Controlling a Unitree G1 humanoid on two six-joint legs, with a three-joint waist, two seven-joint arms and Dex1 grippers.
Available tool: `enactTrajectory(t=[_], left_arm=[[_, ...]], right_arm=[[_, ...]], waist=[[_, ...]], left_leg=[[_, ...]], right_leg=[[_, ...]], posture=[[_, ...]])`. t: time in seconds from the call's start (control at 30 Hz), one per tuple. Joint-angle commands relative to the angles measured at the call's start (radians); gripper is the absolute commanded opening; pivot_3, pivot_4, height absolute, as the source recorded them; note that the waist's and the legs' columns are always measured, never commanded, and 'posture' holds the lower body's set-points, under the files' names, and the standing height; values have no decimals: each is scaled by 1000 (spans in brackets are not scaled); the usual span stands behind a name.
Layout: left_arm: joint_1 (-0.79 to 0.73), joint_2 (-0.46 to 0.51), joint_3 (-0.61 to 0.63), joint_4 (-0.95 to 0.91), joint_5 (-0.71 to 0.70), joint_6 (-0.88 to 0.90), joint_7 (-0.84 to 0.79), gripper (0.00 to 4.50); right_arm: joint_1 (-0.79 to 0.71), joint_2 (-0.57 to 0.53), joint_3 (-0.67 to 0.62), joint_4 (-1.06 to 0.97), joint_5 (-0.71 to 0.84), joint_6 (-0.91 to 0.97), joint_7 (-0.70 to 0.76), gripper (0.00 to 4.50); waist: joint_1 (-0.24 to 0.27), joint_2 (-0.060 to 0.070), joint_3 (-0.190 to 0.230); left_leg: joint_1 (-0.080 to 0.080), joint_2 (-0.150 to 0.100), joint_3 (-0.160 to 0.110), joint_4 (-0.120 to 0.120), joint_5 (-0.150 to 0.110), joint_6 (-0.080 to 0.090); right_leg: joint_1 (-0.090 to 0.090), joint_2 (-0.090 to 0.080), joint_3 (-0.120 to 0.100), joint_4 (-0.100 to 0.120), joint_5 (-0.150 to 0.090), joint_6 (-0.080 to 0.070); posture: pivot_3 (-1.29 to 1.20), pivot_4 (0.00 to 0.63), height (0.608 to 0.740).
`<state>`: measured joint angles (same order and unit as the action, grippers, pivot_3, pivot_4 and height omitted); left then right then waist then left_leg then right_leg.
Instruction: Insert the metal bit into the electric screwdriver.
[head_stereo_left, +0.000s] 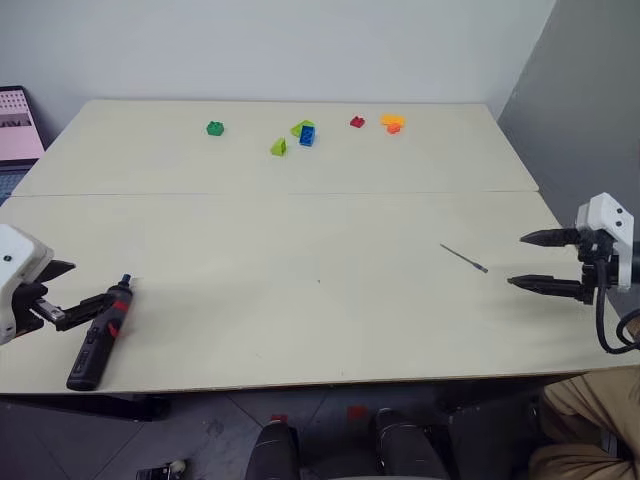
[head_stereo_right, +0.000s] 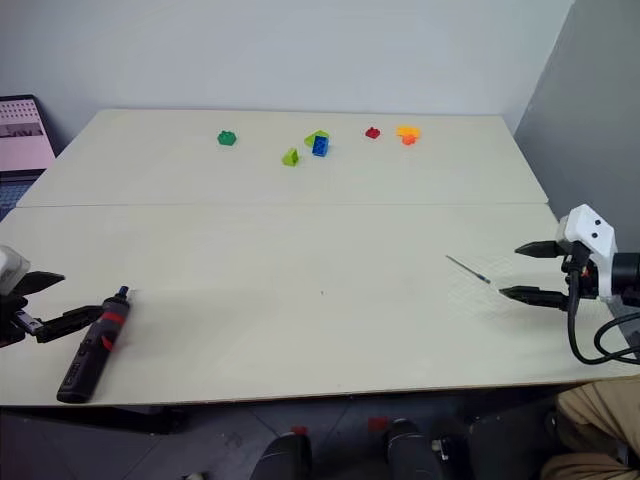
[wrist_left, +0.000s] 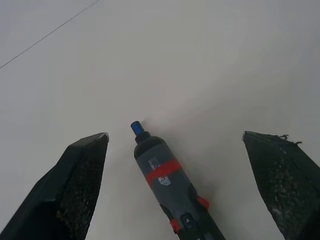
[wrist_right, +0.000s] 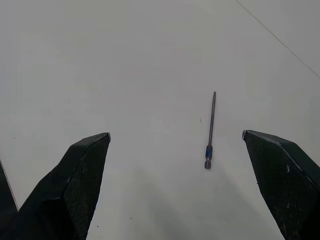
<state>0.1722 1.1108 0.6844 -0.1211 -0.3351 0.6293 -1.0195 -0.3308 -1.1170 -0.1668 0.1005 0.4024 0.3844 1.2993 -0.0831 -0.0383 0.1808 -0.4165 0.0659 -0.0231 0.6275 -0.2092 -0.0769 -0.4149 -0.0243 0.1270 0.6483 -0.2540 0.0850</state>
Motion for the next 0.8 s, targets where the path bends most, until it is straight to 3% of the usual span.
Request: enactTrajectory(t=[0.03, 0.57, 0.8], left_arm=[[-18, 18, 36, -6, -15, 4, -12, 4500], [-62, -12, 7, -10, 0, 39, 68, 4500], [-109, -32, -61, -57, 8, 203, 197, 4500]], right_arm=[[-3, -17, -34, -18, -1, -6, -4, 4460], [-6, 17, -27, -46, 8, -20, -17, 4460], [-65, 64, -19, -77, 63, -15, 15, 4460]], waist=[[0, 0, 0], [0, 0, 0], [0, 0, 0]], left_leg=[[0, 0, 0, 0, 0, 0], [0, 0, 0, 0, 0, 0], [0, 0, 0, 1, 0, 0]], right_leg=[[0, 0, 0, 0, 0, 0], [0, 0, 0, 1, 0, 0], [1, 0, 0, 2, 0, 0]], posture=[[0, 150, 740], [0, 150, 740], [0, 150, 740]])
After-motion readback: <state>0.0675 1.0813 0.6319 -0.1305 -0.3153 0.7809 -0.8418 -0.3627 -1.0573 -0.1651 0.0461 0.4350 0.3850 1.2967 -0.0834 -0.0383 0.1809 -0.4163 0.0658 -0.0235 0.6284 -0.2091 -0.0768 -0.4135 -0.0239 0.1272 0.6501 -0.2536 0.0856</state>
